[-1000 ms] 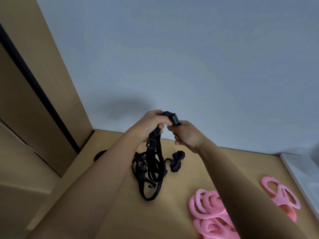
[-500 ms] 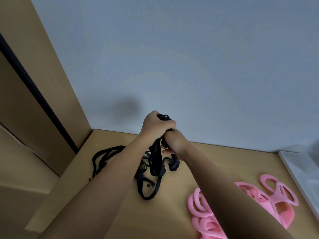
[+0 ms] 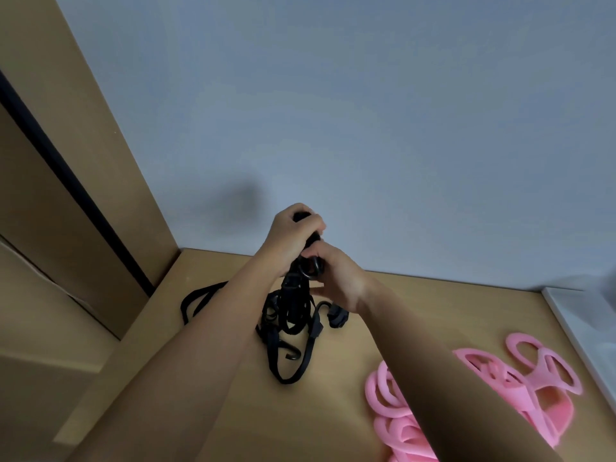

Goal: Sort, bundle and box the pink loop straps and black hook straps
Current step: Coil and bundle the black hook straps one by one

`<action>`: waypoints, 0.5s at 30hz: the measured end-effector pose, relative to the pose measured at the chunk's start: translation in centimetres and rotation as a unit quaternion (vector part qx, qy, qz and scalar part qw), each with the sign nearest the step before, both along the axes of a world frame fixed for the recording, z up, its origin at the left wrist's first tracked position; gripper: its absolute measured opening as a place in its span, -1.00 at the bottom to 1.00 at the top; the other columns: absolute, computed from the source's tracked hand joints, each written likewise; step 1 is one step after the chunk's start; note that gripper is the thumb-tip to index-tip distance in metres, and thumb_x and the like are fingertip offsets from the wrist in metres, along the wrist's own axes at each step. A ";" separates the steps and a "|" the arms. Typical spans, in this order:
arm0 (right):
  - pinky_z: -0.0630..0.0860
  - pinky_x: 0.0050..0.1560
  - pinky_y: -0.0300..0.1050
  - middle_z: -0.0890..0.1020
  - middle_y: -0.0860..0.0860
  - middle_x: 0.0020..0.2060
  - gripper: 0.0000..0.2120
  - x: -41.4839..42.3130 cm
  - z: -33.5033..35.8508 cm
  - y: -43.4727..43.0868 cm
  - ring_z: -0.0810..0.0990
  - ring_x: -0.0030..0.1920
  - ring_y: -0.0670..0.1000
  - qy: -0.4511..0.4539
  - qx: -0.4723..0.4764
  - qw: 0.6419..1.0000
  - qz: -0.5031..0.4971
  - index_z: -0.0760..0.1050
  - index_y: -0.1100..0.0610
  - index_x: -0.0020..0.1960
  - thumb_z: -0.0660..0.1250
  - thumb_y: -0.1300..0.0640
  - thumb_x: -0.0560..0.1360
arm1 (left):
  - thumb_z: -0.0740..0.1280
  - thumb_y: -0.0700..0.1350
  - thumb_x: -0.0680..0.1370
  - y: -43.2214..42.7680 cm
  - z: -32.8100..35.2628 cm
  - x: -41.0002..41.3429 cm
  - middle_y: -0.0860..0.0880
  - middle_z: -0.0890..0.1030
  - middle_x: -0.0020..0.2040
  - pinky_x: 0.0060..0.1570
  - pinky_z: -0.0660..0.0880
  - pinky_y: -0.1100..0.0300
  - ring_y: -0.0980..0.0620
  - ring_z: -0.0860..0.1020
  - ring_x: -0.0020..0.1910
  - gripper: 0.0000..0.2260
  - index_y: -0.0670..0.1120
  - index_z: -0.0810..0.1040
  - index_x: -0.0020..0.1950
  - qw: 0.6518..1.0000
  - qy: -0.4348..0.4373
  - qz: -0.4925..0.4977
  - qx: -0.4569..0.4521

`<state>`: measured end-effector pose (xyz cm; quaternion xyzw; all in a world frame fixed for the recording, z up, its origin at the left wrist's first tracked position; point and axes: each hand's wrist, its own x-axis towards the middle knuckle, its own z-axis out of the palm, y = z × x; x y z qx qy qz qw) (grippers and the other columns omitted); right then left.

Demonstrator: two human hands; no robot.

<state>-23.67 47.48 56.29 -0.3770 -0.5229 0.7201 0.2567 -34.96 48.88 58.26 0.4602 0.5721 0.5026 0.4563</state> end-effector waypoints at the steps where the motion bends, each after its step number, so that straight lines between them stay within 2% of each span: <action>1: 0.47 0.05 -0.07 0.62 -0.05 -0.23 -0.87 0.1 -0.1 0.2 0.56 -0.10 -0.01 0.020 -0.026 0.999 0.017 0.51 0.06 -0.07 0.26 0.07 0.43 | 0.29 -0.32 0.41 -0.1 0.1 0.2 -0.09 0.48 -0.40 -0.24 0.47 0.12 0.00 0.49 -0.39 -0.82 -0.10 0.43 -0.35 0.999 -0.023 -0.025 0.003; 3: 0.50 0.04 -0.09 0.64 -0.01 -0.15 -0.83 0.5 -0.1 0.4 0.60 -0.08 -0.01 0.034 -0.054 0.997 0.042 0.52 0.08 0.01 0.32 0.07 0.43 | 0.28 -0.31 0.36 -0.3 0.4 0.5 -0.05 0.46 -0.46 -0.22 0.52 0.11 0.01 0.50 -0.43 -0.80 -0.06 0.43 -0.42 0.994 -0.100 -0.050 0.004; 5: 0.55 -0.10 -0.16 0.63 0.00 -0.17 -0.89 0.6 0.1 0.4 0.63 -0.16 -0.06 0.039 -0.058 0.996 0.051 0.51 0.09 0.00 0.28 0.09 0.51 | 0.26 -0.28 0.32 -0.3 0.6 0.7 -0.02 0.44 -0.47 -0.22 0.55 0.11 0.02 0.49 -0.42 -0.81 -0.05 0.42 -0.46 0.985 -0.166 -0.049 0.008; 6: 0.56 -0.20 -0.19 0.63 0.00 -0.23 -0.91 0.6 0.2 0.4 0.63 -0.24 -0.08 0.041 -0.064 0.996 0.046 0.51 0.10 -0.03 0.25 0.12 0.53 | 0.26 -0.28 0.32 -0.2 0.7 0.7 -0.02 0.45 -0.46 -0.20 0.56 0.10 0.02 0.51 -0.41 -0.81 -0.05 0.42 -0.46 0.984 -0.169 -0.048 0.011; 8: 0.55 -0.27 -0.20 0.61 -0.02 -0.36 -0.92 0.7 0.3 0.6 0.59 -0.36 -0.09 0.028 -0.062 0.997 0.039 0.51 0.14 -0.09 0.25 0.19 0.53 | 0.29 -0.31 0.36 -0.1 0.8 0.7 -0.03 0.47 -0.42 -0.20 0.55 0.09 0.02 0.56 -0.39 -0.79 -0.06 0.42 -0.42 0.992 -0.113 -0.059 0.018; 10: 0.54 -0.09 -0.09 0.58 -0.03 -0.43 -0.94 0.9 -0.1 0.8 0.56 -0.38 -0.07 0.007 -0.043 0.998 0.041 0.52 0.15 -0.14 0.29 0.24 0.50 | 0.27 -0.35 0.44 -0.2 1.0 0.8 -0.06 0.47 -0.36 -0.28 0.52 0.18 0.03 0.60 -0.35 -0.78 -0.09 0.39 -0.34 0.996 -0.031 -0.076 0.021; 12: 0.48 -0.02 -0.01 0.57 -0.02 -0.44 -0.93 0.9 -0.4 0.9 0.54 -0.39 -0.05 0.002 -0.046 0.998 0.033 0.52 0.15 -0.18 0.32 0.25 0.47 | 0.25 -0.36 0.46 -0.2 1.0 0.8 -0.06 0.47 -0.34 -0.35 0.51 0.23 0.05 0.62 -0.33 -0.78 -0.10 0.38 -0.32 0.997 -0.006 -0.073 0.019; 15: 0.52 -0.25 -0.19 0.57 -0.01 -0.44 -0.89 1.0 -0.5 0.9 0.54 -0.42 -0.07 0.020 -0.066 0.997 0.035 0.51 0.16 -0.20 0.28 0.27 0.49 | 0.25 -0.34 0.47 -0.4 0.9 1.0 -0.05 0.52 -0.36 -0.32 0.52 0.21 0.00 0.65 -0.23 -0.79 -0.10 0.38 -0.31 0.997 -0.031 -0.061 0.023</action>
